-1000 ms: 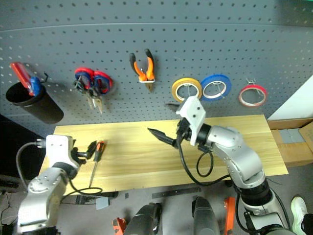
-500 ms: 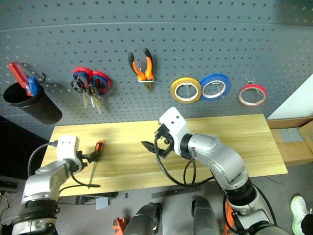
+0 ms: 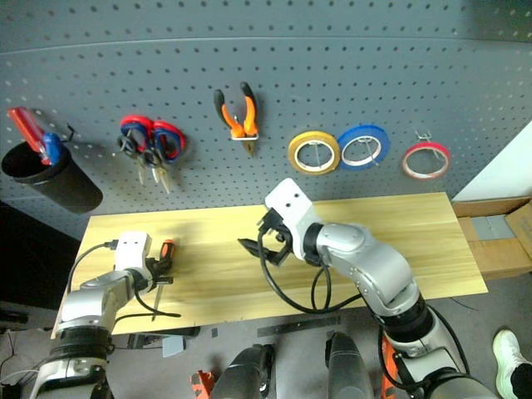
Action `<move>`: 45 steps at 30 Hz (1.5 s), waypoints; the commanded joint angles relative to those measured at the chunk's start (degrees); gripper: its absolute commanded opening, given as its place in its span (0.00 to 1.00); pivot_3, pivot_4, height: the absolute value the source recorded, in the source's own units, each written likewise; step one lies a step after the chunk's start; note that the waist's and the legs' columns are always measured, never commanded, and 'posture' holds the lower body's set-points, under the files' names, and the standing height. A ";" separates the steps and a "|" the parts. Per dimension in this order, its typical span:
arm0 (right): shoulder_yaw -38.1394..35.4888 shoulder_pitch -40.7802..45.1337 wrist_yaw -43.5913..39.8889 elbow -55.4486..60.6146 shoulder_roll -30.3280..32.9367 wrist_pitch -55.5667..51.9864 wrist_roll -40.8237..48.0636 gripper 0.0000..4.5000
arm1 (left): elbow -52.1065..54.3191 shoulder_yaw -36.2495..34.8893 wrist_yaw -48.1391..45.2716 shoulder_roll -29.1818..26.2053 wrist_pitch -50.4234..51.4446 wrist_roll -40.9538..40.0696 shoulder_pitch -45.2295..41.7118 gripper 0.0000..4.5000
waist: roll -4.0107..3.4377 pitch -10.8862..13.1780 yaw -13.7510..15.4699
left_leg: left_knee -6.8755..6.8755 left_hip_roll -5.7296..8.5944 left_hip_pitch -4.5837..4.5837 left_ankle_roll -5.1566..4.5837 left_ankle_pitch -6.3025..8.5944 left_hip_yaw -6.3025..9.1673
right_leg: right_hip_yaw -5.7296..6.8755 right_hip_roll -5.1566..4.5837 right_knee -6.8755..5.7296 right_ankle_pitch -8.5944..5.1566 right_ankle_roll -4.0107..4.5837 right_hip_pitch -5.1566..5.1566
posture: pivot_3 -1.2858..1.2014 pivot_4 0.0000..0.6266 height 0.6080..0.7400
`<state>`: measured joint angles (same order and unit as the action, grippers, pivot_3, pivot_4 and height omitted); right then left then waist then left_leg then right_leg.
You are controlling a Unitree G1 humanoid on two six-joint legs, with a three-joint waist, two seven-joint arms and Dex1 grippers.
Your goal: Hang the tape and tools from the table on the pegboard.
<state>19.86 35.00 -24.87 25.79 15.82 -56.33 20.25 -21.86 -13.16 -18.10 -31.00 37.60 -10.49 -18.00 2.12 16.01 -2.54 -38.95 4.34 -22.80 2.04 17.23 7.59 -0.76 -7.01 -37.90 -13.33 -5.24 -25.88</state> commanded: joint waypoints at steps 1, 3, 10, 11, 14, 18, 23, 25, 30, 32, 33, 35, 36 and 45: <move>0.54 0.74 -2.24 2.54 1.08 3.48 -0.35 1.00 | 1.53 -2.16 1.57 0.51 -3.58 0.11 1.59 0.13 | 0.00 0.00 -0.22 | 0.00 0.00 0.00 0.00 0.00 0.00 | 0.00 0.00 0.00 0.00 0.00 0.00 | 0.50 0.52 1.00; 0.24 0.06 -5.08 4.33 2.37 5.61 0.74 1.00 | 4.86 -4.26 2.20 1.86 -6.76 -1.33 2.98 0.13 | 0.00 0.00 -0.40 | 0.01 0.00 -0.01 0.00 0.00 0.00 | -0.01 -0.01 0.04 0.00 0.00 0.00 | 0.49 0.51 1.00; -2.84 -0.65 -15.60 6.84 7.28 14.60 4.17 1.00 | 21.26 -7.50 5.45 7.10 -15.70 -2.31 11.97 0.13 | 0.01 -0.01 -0.37 | 0.05 -0.01 -0.07 0.04 0.03 0.01 | 0.02 -0.05 0.23 0.00 0.00 0.01 | 0.50 0.47 1.00; -3.15 -0.39 -16.82 6.90 7.52 16.16 4.47 1.00 | 22.88 -8.07 6.10 7.94 -16.41 -2.79 12.62 0.13 | 0.01 -0.01 -0.34 | 0.05 -0.01 -0.07 0.04 0.03 0.01 | 0.02 -0.05 0.25 0.00 0.00 0.01 | 0.50 0.46 1.00; -5.13 0.23 -19.82 6.77 7.16 20.69 6.26 1.00 | 28.32 -8.97 7.13 9.25 -21.08 -2.31 15.17 0.13 | 0.02 -0.02 -0.29 | 0.05 -0.03 -0.06 0.04 0.03 0.02 | 0.06 -0.03 0.23 0.00 0.00 0.02 | 0.51 0.44 1.00; -6.55 1.04 -25.50 6.78 8.88 22.02 10.19 1.00 | 36.11 -10.15 9.26 10.13 -24.47 -0.63 19.63 0.13 | 0.03 -0.03 -0.10 | 0.05 -0.02 -0.05 0.04 0.03 0.00 | 0.06 -0.04 0.24 0.00 0.00 0.04 | 0.52 0.41 1.00; -6.59 2.05 -27.84 4.64 9.17 24.48 10.20 1.00 | 44.92 -12.12 12.72 11.35 -26.25 0.76 23.04 0.13 | 0.05 -0.07 0.78 | 0.08 -0.03 -0.05 0.04 0.04 0.01 | 0.09 -0.03 0.30 0.00 0.00 0.04 | 0.53 0.38 1.00; -6.76 2.44 -28.49 3.83 9.18 25.06 10.27 1.00 | 47.78 -13.10 13.75 11.25 -26.54 0.95 22.91 0.13 | 0.08 -0.10 1.12 | 0.05 -0.02 -0.06 0.05 0.03 0.02 | 0.11 -0.02 0.28 0.01 0.00 0.05 | 0.54 0.37 1.00; -6.65 2.48 -29.80 2.35 9.35 26.88 9.80 1.00 | 52.79 -15.17 15.40 9.33 -26.02 1.90 20.16 0.13 | 0.13 -0.15 2.05 | 0.02 0.00 -0.06 0.05 0.03 0.03 | 0.13 -0.03 0.28 0.02 0.00 0.09 | 0.55 0.35 1.00; -6.60 2.50 -30.05 1.85 9.34 27.40 9.62 1.00 | 53.72 -15.38 15.41 8.41 -25.54 1.75 18.07 0.13 | 0.15 -0.16 2.42 | 0.02 0.00 -0.07 0.06 0.03 0.06 | 0.16 -0.01 0.28 0.02 0.00 0.08 | 0.55 0.35 1.00; -6.59 2.64 -30.19 1.50 9.33 27.64 9.55 1.00 | 53.82 -15.19 15.11 7.35 -25.08 1.18 15.51 0.13 | 0.15 -0.16 2.53 | 0.02 0.00 -0.06 0.06 0.03 0.06 | 0.17 -0.01 0.27 0.02 0.00 0.08 | 0.55 0.34 1.00; -6.58 2.92 -30.43 0.91 9.28 28.03 9.41 1.00 | 53.61 -14.85 14.41 5.42 -24.45 0.36 11.04 0.13 | 0.19 -0.19 2.69 | 0.01 0.01 -0.07 0.07 0.02 0.06 | 0.18 -0.01 0.25 0.02 0.01 0.08 | 0.55 0.34 1.00; -6.58 3.00 -30.51 0.75 9.26 28.15 9.35 1.00 | 53.48 -14.78 14.10 4.92 -24.19 0.07 9.80 0.13 | 0.21 -0.20 2.73 | 0.00 0.02 -0.07 0.07 0.02 0.07 | 0.20 0.00 0.25 0.03 0.02 0.09 | 0.55 0.34 1.00; -6.17 3.20 -30.95 -0.61 9.17 29.57 8.07 1.00 | 41.57 -18.39 12.12 -3.73 -23.54 -6.46 -12.77 0.13 | 0.27 -0.25 2.62 | -0.02 0.07 -0.08 0.12 0.02 0.07 | 0.34 0.03 0.26 0.05 0.04 0.07 | 0.55 0.32 1.00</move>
<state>14.39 37.54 -55.27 24.09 25.01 -28.31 28.21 20.98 -28.55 -5.71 -32.73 14.98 -15.56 -28.34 2.39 15.76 0.08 -38.97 4.41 -22.87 2.16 17.25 7.63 -0.41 -6.98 -37.65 -13.26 -5.18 -25.80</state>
